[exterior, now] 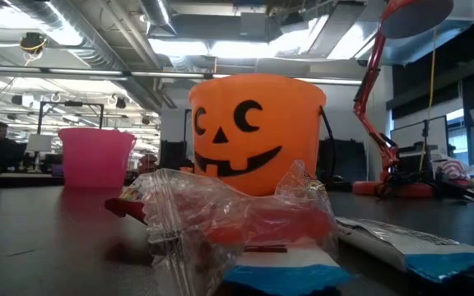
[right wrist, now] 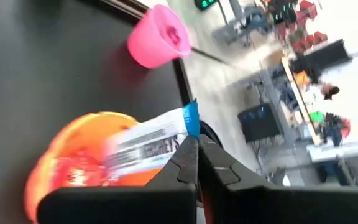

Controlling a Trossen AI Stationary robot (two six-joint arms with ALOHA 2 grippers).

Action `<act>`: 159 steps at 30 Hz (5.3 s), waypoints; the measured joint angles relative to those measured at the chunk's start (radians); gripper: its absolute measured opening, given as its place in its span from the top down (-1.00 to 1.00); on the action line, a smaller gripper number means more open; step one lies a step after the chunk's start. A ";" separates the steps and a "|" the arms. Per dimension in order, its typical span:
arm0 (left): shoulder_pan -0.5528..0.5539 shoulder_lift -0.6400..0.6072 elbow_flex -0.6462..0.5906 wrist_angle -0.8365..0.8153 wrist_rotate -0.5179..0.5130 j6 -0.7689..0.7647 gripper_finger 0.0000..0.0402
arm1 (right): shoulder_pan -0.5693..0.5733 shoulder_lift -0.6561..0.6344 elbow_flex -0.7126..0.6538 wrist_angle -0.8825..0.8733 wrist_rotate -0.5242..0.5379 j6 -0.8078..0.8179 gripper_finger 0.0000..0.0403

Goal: Sort candy
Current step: Put the white chocolate into the black bucket, then put the orange gummy into the pink bucket

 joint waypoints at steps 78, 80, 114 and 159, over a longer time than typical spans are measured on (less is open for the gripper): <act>0.008 0.000 0.000 -0.050 -0.213 -0.033 0.08 | 0.249 -0.428 -1.293 1.573 -0.599 0.025 0.02; 0.013 0.000 0.000 -0.036 -0.227 -0.032 0.08 | 0.249 -0.367 -1.292 1.626 -0.591 0.027 0.02; 0.025 0.000 0.000 -0.046 -0.238 -0.055 0.08 | 0.200 0.015 -1.065 1.438 -0.571 0.074 0.24; 0.036 0.314 0.000 0.385 0.084 0.315 0.08 | 0.035 -0.057 -0.683 1.334 -0.486 -0.108 0.89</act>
